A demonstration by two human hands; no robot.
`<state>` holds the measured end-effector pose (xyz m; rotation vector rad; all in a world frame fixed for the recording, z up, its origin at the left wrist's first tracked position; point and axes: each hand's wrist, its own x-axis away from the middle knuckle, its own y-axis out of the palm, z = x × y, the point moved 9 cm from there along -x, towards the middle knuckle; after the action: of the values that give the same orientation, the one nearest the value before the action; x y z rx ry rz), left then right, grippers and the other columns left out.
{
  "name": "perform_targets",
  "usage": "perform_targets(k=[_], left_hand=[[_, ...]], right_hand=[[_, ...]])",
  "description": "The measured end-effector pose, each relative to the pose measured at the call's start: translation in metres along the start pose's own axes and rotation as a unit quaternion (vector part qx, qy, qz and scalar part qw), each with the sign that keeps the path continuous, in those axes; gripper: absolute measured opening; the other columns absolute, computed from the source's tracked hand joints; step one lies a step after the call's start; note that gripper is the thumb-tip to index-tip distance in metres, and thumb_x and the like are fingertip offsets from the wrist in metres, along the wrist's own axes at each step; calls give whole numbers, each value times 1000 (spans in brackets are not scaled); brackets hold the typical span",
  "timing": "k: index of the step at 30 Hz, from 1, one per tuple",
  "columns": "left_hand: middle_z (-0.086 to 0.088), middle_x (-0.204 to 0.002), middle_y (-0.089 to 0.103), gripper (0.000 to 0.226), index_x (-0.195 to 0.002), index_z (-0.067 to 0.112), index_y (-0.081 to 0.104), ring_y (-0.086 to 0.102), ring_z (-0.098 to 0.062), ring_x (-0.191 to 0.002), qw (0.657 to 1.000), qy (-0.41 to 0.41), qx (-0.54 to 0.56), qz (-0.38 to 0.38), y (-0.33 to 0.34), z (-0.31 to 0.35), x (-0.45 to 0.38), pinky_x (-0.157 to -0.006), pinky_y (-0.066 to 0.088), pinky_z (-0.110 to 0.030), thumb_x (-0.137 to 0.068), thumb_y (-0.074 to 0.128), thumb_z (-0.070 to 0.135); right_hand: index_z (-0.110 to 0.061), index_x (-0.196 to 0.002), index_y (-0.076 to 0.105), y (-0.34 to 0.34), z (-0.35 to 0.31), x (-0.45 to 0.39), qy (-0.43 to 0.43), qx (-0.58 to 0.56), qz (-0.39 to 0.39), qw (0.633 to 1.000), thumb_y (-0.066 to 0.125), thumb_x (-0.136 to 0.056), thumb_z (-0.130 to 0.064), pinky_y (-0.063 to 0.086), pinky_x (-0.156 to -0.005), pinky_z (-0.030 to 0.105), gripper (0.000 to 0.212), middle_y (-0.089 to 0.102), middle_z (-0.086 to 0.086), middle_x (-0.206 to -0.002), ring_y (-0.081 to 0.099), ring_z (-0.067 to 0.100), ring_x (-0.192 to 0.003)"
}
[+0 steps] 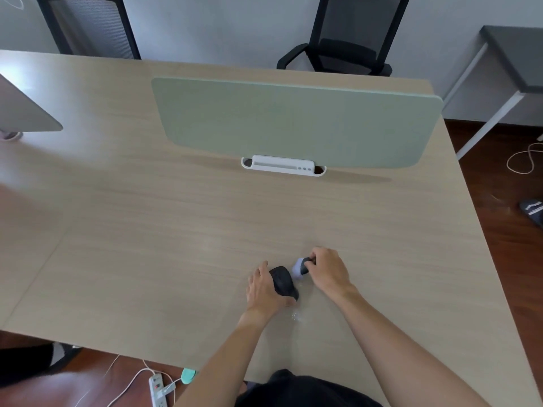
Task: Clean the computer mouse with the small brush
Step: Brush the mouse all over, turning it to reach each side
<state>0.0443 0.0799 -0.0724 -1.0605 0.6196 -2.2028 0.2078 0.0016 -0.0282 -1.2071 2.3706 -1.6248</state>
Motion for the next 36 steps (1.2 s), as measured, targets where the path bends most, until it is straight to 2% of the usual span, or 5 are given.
perform_targets(k=[8,15,21,26,36], left_hand=[[-7,-145,32,120,-150,11,9,31,-26,-138,999,-9,48,12,5,7,2,-111,34,-36,-61,85,38],[-8,-132,45,131,-151,10,3,44,-26,-127,997,-10,82,2,-2,4,0,-99,44,-33,-54,91,20],[-4,-113,54,123,-147,12,11,55,-25,-109,994,-8,111,7,-4,7,1,-88,54,-39,-51,88,10],[3,-105,50,129,-150,15,3,52,-21,-104,995,-3,101,-6,-4,10,0,-86,52,-33,-53,88,9],[-12,-132,47,130,-151,13,3,46,-30,-127,994,-18,107,-3,-7,12,3,-98,48,-40,-54,89,6]], right_hand=[[-9,-81,65,14,-23,5,-32,-138,-25,990,61,-81,-21,56,-73,42,12,68,3,-82,64,24,-81],[-9,-93,61,-3,-14,-2,-24,47,42,998,52,-91,-19,50,-75,38,13,66,8,-96,62,31,-90],[-13,-80,64,20,-36,1,-25,-144,-36,989,64,-81,-24,54,-70,38,11,66,0,-83,63,21,-79],[-12,-94,63,12,-19,0,-13,30,11,999,56,-90,-23,48,-72,34,14,68,6,-95,64,29,-88],[-15,-87,62,29,-21,6,12,-105,-53,993,64,-84,-33,54,-74,37,19,67,1,-92,65,25,-88]])
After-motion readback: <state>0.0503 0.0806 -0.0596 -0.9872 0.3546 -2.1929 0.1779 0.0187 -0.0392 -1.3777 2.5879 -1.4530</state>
